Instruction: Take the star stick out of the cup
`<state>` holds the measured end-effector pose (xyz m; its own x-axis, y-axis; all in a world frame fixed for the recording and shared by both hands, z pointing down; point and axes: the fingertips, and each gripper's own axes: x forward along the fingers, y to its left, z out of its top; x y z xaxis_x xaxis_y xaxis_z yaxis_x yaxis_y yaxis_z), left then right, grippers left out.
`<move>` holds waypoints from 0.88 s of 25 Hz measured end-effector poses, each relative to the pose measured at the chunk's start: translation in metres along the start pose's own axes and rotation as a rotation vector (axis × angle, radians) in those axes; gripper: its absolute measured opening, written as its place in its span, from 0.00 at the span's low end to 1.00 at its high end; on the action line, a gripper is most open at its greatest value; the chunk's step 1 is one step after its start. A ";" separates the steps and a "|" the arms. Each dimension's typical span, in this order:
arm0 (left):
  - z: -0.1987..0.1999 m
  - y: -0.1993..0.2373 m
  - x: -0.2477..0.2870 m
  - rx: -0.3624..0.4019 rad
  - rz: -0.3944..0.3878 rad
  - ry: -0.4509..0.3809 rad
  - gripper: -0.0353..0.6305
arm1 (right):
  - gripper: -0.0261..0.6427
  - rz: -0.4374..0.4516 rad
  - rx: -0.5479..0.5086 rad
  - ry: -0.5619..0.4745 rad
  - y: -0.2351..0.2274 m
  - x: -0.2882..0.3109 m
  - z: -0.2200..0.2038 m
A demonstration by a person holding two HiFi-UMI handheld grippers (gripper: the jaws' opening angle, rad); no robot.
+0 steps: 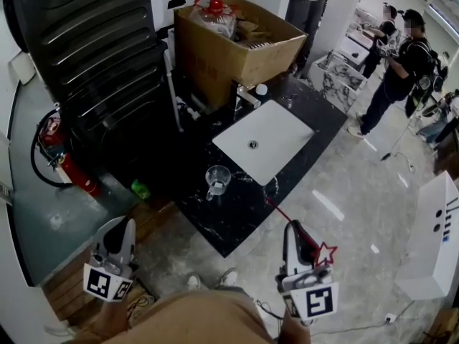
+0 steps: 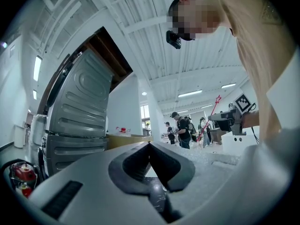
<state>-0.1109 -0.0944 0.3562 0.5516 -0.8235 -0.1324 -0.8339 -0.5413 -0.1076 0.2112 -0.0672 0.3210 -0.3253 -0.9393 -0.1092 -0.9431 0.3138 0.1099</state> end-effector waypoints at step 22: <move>0.000 0.003 -0.011 0.007 -0.002 0.008 0.05 | 0.06 0.005 -0.001 0.011 0.013 -0.002 -0.005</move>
<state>-0.1196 -0.0872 0.3573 0.5533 -0.8237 -0.1239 -0.8325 -0.5419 -0.1151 0.1999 -0.0625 0.3279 -0.3290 -0.9393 -0.0976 -0.9414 0.3182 0.1118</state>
